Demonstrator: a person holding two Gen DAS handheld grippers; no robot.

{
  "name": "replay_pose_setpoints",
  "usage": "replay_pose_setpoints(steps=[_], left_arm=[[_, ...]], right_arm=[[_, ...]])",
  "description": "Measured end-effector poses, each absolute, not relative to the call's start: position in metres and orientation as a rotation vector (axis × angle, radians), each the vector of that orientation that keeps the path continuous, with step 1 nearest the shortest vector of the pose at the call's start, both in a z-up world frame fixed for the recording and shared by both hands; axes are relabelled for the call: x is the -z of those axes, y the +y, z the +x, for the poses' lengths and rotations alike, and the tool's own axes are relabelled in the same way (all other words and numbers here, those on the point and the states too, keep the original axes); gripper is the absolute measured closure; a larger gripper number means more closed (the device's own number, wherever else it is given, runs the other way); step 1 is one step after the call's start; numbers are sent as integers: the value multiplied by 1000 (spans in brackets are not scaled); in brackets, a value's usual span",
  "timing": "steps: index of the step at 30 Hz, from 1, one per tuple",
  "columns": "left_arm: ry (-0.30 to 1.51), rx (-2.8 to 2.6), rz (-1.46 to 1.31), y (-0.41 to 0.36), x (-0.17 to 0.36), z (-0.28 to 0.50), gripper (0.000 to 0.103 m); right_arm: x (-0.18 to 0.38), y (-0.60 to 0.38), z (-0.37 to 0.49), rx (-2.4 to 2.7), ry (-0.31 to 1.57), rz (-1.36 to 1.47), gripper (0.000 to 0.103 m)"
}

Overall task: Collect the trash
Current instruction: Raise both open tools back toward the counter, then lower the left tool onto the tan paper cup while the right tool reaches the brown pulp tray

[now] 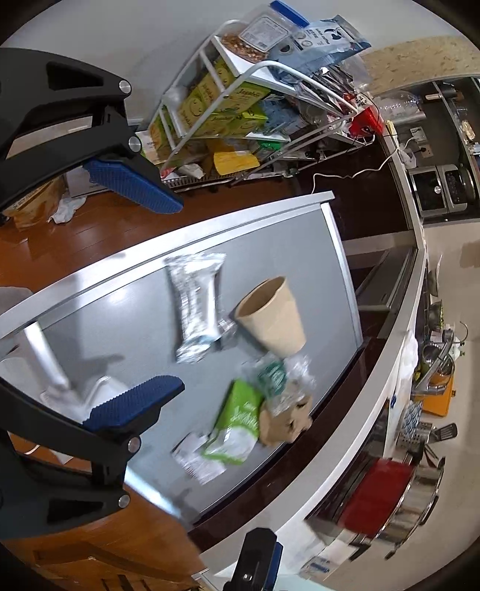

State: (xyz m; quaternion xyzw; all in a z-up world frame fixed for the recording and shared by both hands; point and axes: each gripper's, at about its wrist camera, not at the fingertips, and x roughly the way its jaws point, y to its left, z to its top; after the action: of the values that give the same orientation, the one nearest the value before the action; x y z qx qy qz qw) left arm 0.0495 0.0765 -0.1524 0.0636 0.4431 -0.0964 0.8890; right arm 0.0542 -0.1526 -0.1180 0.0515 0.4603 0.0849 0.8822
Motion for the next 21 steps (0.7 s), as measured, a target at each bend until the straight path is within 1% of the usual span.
replay_pose_setpoints(steps=[7,16,21], left_arm=[[953,317,113,77,163,108,13],[1018,546,302,55,191,186,13],[1044,601,352,46,207,213,13]], right_arm=[[148,-139,127,-103,1038,82,8],[202,-133,204,-5,1195,65,8],[212,-143,224,45,1230,171,8]])
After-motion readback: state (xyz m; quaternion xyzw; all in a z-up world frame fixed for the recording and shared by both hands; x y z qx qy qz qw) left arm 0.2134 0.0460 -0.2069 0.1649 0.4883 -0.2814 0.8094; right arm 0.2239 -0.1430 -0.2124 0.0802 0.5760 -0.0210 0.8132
